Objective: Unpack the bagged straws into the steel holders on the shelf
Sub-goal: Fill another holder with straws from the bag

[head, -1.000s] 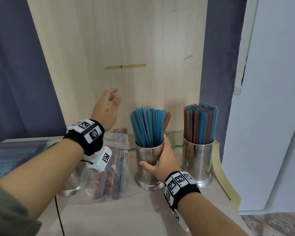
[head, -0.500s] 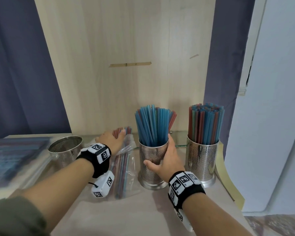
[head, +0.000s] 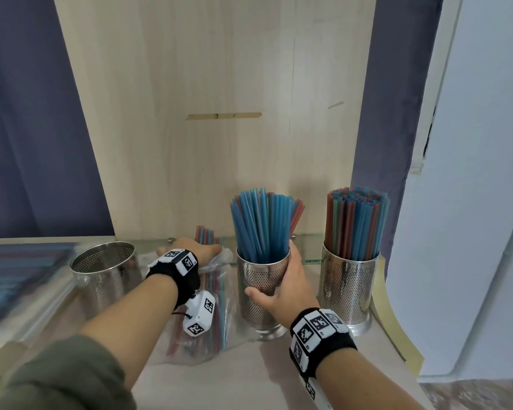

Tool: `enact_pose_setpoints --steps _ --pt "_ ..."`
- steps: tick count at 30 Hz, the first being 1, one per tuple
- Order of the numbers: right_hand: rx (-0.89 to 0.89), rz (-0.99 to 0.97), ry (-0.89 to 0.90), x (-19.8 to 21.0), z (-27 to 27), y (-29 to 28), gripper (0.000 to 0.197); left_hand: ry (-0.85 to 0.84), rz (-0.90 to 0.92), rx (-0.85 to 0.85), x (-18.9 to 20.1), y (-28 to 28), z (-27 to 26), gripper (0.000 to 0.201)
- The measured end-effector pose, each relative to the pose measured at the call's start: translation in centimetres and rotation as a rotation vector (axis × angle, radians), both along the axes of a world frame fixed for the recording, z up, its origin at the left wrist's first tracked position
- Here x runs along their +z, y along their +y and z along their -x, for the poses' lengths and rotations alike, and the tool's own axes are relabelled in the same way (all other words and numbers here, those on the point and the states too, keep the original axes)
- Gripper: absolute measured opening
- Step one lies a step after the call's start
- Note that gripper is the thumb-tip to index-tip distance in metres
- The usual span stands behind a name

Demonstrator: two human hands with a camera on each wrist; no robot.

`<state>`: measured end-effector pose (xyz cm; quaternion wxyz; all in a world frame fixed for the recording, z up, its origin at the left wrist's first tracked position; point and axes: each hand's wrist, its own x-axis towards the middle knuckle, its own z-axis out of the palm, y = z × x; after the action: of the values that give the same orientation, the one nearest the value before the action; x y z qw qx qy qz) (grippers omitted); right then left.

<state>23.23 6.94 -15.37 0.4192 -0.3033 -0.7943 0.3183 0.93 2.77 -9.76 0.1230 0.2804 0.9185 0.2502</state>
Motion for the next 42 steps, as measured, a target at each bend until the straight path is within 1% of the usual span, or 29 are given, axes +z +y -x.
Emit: enact_pose_setpoints --steps 5,7,8,9,10,11,12,15,19,22,25,26,29,32,33,34,36,39,40,42 --pt "-0.010 -0.002 -0.008 -0.2 0.1 0.2 0.119 -0.107 -0.197 0.077 -4.9 4.5 5.4 0.098" --pt "-0.010 0.001 -0.007 -0.2 0.1 0.2 0.119 -0.170 -0.251 0.089 -3.8 3.3 4.4 0.093" --pt "-0.010 0.001 -0.004 -0.2 0.1 0.2 0.119 -0.204 -0.280 0.082 -2.5 2.1 2.9 0.084" --pt "-0.010 0.000 -0.003 -0.2 0.1 0.1 0.119 -0.235 -0.306 0.073 -1.1 0.9 1.5 0.070" --pt "-0.007 0.000 -0.002 -0.1 0.1 0.1 0.119 -0.271 -0.336 0.059 -0.3 0.3 0.7 0.056" --pt "-0.004 0.001 -0.003 -0.1 0.1 0.1 0.119 -0.295 -0.366 0.042 0.1 0.1 0.6 0.047" --pt "-0.001 0.002 -0.003 -0.1 0.1 0.1 0.118 -0.295 -0.383 0.026 0.3 0.2 0.8 0.045" --pt "-0.001 -0.001 -0.002 -0.1 0.1 0.2 0.118 -0.285 -0.427 -0.011 0.7 0.2 1.2 0.050" --pt "0.000 -0.003 -0.007 -0.1 0.0 0.2 0.119 -0.276 -0.392 -0.046 1.1 -0.2 1.1 0.059" --pt "-0.001 0.002 -0.009 -0.2 0.1 0.2 0.119 -0.283 -0.377 -0.072 1.2 -0.4 0.9 0.053" --pt "-0.002 0.004 -0.010 -0.1 0.0 0.2 0.119 -0.264 -0.395 -0.106 1.0 -0.6 0.9 0.053" --pt "0.000 0.007 -0.009 0.0 -0.1 0.2 0.119 -0.247 -0.407 -0.115 1.0 -0.7 0.8 0.048" --pt "0.006 0.004 0.001 -0.1 0.0 0.2 0.118 -0.194 -0.478 -0.152 0.6 -1.1 0.4 0.024" --pt "0.004 0.012 -0.003 -0.1 0.0 0.2 0.119 -0.140 -0.586 -0.219 0.2 -1.3 0.1 0.013" --pt "0.006 0.012 -0.002 -0.1 0.0 0.2 0.119 -0.148 -0.617 -0.234 0.3 -1.4 0.0 0.010" --pt "0.008 0.010 0.000 -0.1 0.0 0.2 0.119 -0.182 -0.652 -0.250 0.4 -1.6 -0.1 0.010" --pt "0.011 0.002 0.003 -0.1 0.0 0.1 0.118 -0.255 -0.714 -0.333 1.0 -2.0 -0.2 0.012" --pt "0.016 0.000 0.007 0.0 0.1 0.2 0.115 -0.329 -0.753 -0.466 1.8 -2.6 -0.1 0.012" --pt "0.015 0.000 0.008 -0.1 0.1 0.3 0.115 -0.347 -0.745 -0.503 2.1 -2.8 -0.1 0.015" --pt "0.011 0.005 0.008 -0.2 0.1 0.3 0.116 -0.375 -0.714 -0.578 2.7 -3.3 -0.3 0.028"
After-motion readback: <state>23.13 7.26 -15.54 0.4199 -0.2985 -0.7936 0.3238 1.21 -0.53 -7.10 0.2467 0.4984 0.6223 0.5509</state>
